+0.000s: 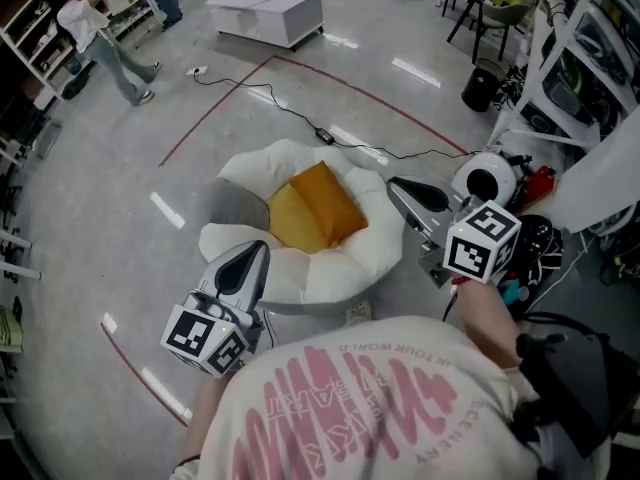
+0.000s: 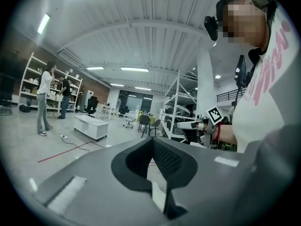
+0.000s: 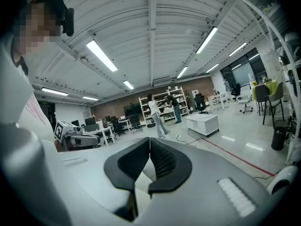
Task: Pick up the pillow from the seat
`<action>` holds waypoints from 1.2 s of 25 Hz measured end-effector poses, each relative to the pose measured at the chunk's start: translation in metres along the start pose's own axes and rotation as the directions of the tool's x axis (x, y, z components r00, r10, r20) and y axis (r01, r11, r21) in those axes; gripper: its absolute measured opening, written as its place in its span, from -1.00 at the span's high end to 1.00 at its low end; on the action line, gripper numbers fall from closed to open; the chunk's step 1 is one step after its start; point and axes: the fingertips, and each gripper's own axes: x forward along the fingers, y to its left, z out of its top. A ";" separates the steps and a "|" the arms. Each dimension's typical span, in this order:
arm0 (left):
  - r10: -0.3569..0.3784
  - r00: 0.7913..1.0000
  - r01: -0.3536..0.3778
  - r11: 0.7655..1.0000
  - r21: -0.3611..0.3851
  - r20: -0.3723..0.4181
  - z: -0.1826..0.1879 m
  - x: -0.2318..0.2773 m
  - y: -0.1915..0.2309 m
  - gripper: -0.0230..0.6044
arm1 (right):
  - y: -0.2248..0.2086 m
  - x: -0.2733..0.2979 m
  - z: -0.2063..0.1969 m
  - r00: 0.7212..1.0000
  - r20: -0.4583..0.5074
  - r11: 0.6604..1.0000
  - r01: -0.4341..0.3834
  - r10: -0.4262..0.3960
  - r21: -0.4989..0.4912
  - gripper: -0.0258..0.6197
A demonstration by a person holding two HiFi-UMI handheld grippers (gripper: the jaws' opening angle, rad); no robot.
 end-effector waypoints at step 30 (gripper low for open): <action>0.190 0.940 -0.288 0.887 -0.362 -0.282 -0.225 0.194 0.119 0.88 | -0.235 0.144 -0.265 0.969 -0.246 0.877 0.101 0.020 0.469 0.83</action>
